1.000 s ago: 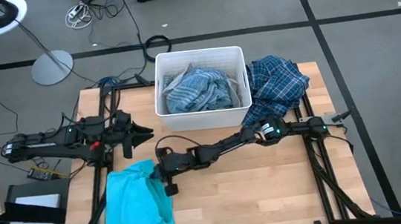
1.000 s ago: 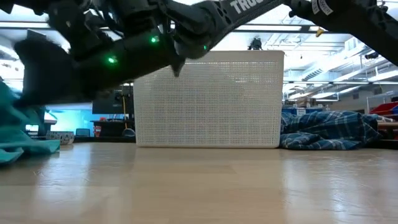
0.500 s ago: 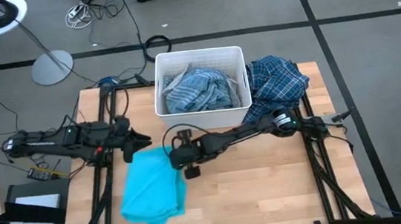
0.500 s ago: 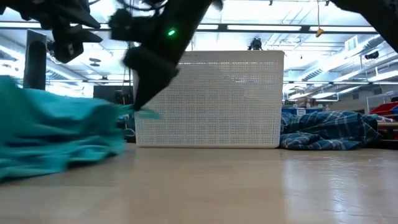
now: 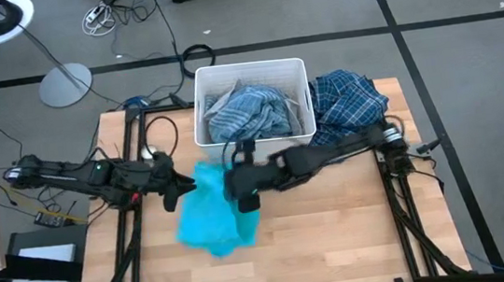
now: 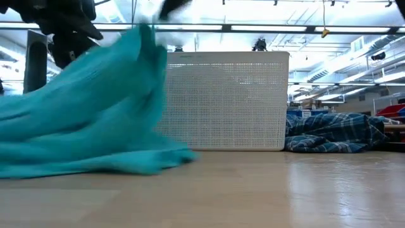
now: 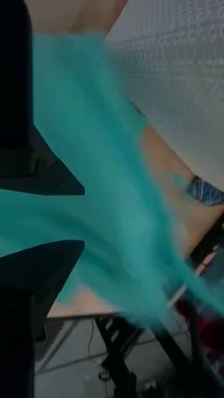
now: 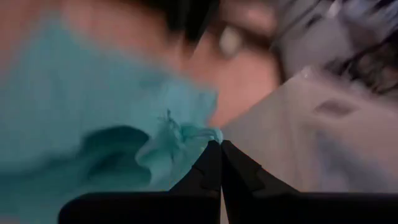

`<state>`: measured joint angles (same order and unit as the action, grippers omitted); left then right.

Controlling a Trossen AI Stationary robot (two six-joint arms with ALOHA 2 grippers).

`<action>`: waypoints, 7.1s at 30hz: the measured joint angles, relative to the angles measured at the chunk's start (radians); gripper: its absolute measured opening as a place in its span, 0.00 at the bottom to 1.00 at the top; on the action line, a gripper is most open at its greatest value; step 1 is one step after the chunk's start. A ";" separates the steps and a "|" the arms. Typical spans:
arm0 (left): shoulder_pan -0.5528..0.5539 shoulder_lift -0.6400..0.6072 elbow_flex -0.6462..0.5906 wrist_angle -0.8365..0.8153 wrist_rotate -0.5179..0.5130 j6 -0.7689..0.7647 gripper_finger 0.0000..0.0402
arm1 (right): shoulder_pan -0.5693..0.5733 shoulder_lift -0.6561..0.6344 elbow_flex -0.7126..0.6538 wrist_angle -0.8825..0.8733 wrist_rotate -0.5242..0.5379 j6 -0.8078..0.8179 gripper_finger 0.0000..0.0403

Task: Sort clothes
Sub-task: Put the light blue shorts into the white laundry bin

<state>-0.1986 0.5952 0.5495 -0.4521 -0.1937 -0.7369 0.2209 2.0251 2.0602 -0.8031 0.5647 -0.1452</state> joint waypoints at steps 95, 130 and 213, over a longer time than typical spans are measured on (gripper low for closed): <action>-0.046 0.148 0.000 0.252 -0.052 0.209 0.33 | -0.279 -0.384 -0.339 0.584 -0.376 -0.073 0.00; -0.076 0.308 0.000 0.380 -0.356 0.289 0.33 | -0.605 -0.050 -0.425 0.311 -0.558 0.212 0.01; -0.085 0.308 0.000 0.345 -0.332 0.287 0.33 | -0.642 -0.297 -0.426 0.350 -0.561 0.408 0.28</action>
<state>-0.2835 0.9028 0.5495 -0.1072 -0.5255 -0.4498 -0.4215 1.7283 1.6341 -0.4534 0.0034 0.2625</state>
